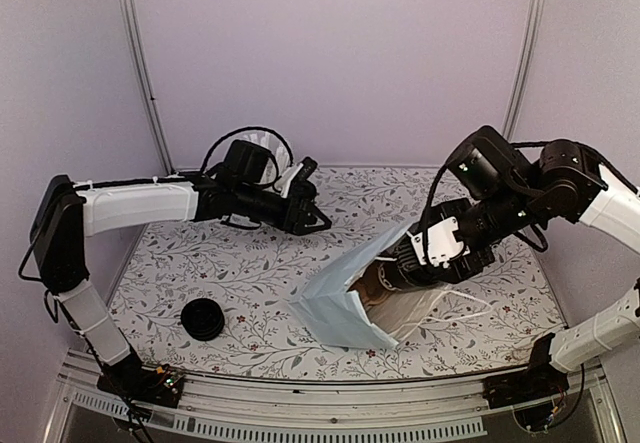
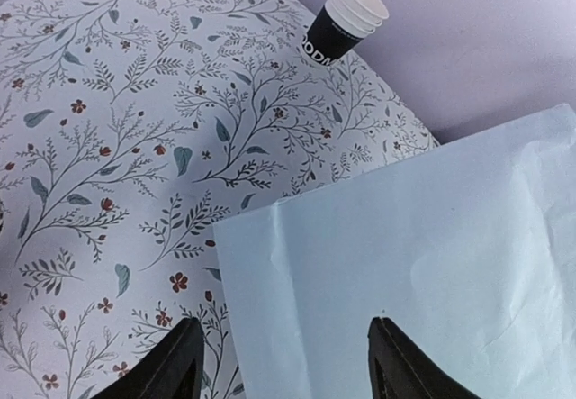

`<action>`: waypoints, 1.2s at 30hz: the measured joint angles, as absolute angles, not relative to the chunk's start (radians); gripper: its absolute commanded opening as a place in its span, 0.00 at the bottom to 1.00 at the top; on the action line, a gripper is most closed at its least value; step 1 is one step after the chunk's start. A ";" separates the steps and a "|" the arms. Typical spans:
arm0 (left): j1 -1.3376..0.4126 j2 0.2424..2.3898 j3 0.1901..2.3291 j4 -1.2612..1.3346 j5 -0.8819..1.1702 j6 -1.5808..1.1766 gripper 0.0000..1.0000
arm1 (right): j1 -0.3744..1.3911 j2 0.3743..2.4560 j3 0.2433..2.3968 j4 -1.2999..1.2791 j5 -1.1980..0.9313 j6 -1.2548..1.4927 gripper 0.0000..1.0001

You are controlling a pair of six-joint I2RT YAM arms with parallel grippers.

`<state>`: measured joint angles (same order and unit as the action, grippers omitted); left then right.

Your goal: Pack the takeout coffee

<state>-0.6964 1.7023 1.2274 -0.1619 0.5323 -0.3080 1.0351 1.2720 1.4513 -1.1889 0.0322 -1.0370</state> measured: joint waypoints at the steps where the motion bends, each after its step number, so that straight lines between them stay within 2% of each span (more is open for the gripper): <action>1: -0.706 1.703 1.227 -0.153 0.534 -0.308 0.65 | 1.042 1.264 1.433 -1.169 0.046 -1.043 0.34; 17: -0.741 1.892 1.223 -0.043 0.601 -0.316 0.65 | 1.093 1.262 1.263 -0.940 0.229 -1.142 0.34; 36: -0.737 1.983 1.249 0.057 0.710 -0.318 0.66 | 1.100 1.346 1.190 -0.813 0.302 -1.176 0.34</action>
